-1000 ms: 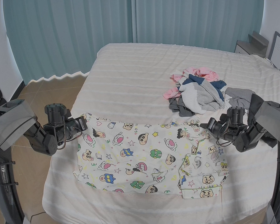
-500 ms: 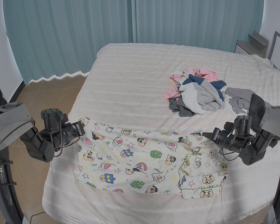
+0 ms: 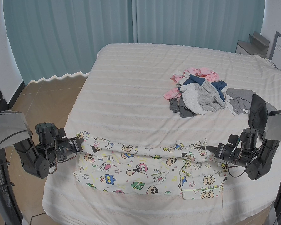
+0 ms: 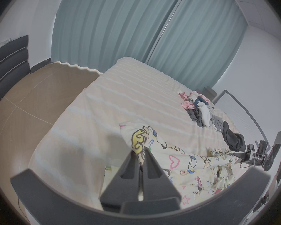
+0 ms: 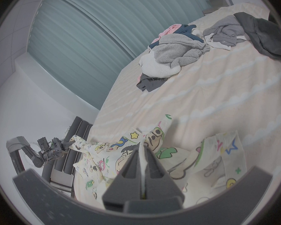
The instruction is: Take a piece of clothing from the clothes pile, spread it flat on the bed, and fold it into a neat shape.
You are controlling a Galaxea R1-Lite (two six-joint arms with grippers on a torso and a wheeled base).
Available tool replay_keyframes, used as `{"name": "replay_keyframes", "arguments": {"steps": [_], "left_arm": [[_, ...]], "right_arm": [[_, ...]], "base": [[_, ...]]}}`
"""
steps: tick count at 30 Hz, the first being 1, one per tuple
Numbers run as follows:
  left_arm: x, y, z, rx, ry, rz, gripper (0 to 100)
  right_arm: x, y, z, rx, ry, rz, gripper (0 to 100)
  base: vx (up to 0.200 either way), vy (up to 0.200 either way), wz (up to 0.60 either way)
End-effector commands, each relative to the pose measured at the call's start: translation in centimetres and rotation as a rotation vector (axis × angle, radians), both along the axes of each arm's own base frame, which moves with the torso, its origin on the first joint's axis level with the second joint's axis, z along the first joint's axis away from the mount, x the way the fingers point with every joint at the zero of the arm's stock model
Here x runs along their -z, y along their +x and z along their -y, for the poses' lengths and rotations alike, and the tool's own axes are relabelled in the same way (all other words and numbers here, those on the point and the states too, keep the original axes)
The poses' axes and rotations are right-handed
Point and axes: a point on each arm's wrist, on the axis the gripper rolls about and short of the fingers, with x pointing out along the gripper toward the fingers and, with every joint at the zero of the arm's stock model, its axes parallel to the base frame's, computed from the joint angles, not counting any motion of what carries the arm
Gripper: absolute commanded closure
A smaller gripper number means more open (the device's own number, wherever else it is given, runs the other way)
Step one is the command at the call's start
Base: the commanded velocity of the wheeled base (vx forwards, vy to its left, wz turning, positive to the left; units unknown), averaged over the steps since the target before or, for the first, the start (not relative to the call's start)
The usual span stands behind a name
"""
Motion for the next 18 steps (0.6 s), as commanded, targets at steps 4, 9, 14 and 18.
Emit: {"name": "replay_keyframes", "arguments": {"steps": [4,9,14,18], "left_arm": [[1.2,-2.5,-0.1,0.026,0.009,-0.052,100],[2.5,-3.3,-0.2,0.028,0.013,-0.087,100],[3.7,-3.8,-0.2,0.027,0.012,-0.099,100],[4.5,-4.2,-0.2,0.028,0.014,-0.113,100]], "right_arm": [[2.0,-2.5,-0.1,-0.04,-0.059,-0.046,100],[3.6,-3.8,-0.1,-0.063,-0.101,-0.066,100],[4.2,-4.4,0.1,-0.076,-0.13,-0.089,100],[4.3,-4.6,0.1,-0.078,-0.137,-0.093,100]], "base": [[0.0,0.0,0.0],[0.0,0.0,0.0],[0.0,0.0,0.0],[0.0,0.0,0.0]]}}
